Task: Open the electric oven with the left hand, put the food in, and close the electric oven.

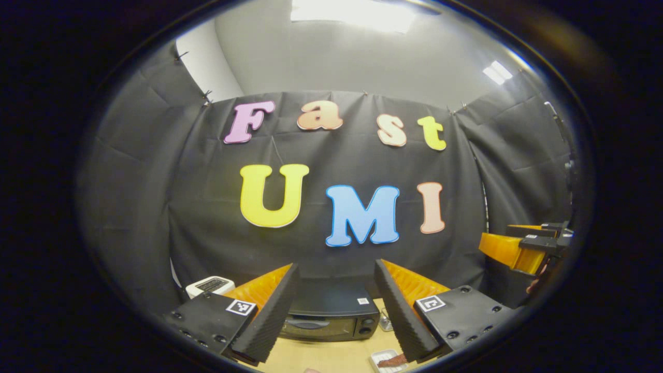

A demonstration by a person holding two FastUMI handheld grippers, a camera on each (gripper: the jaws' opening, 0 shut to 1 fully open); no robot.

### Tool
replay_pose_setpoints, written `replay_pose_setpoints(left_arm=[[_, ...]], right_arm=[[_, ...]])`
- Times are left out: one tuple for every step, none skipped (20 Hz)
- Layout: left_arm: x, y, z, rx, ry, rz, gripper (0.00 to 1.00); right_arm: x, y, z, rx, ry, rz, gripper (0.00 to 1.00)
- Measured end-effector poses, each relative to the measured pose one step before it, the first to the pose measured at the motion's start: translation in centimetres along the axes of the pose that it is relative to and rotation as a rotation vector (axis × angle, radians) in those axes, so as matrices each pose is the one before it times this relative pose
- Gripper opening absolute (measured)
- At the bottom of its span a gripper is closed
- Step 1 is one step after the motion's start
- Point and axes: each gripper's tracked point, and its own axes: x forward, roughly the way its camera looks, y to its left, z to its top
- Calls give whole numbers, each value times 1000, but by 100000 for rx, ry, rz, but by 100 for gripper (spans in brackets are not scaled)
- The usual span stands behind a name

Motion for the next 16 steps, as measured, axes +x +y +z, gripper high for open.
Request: replay_pose_setpoints(left_arm=[[307, 395, -813, -873, 1213, -1412, 91], [316, 406, -873, -1187, 1573, -1321, 95], [397, 397, -947, -1194, 1734, -1057, 100], [660, 341, -1293, -1363, 3069, -1612, 100], [727, 413, -1367, -736, 2636, -834, 100], [734, 305, -1023, 89, 1935, -431, 100], [868, 451, -1147, 549, 2164, 86, 97], [946, 513, -1145, 521, 2785, 440, 94], [1101, 360, -1181, 353, 2770, 526, 91], [1166, 321, -1135, 11, 3074, 338, 100], [1210, 370, -1005, -304, 2863, 287, 100], [1263, 430, -655, -401, 1499, 756, 100], [1249, 329, -733, -268, 1949, 683, 100], [1322, 403, -888, 377, 2952, 748, 100], [1373, 571, -1013, 670, 2543, 1695, 98], [1329, 230, -724, 302, 2188, 542, 95]], right_arm=[[-33, 303, -166, -143, 208, -1211, 97], [115, 123, -131, -880, 336, -1769, 97], [73, -3, -344, -903, 760, -1848, 97], [26, -19, -439, -356, 1377, -1941, 97], [12, 19, -512, 220, 1319, -1598, 97], [14, 97, -296, 238, 1190, -1426, 97], [29, -23, -328, -118, 848, -854, 97], [-29, -196, -141, -375, 532, -1258, 97], [60, -246, -96, -24, 290, -1193, 97], [73, -192, -91, 569, 361, -639, 97], [87, -114, -254, 715, 492, -96, 97], [196, -206, -394, 280, 835, -86, 97], [263, -243, -383, -132, 1272, -148, 97], [262, -207, -312, -46, 1167, 61, 97], [262, -222, -295, -146, 1071, 87, 97], [246, -301, -269, -641, 1195, -482, 97]])
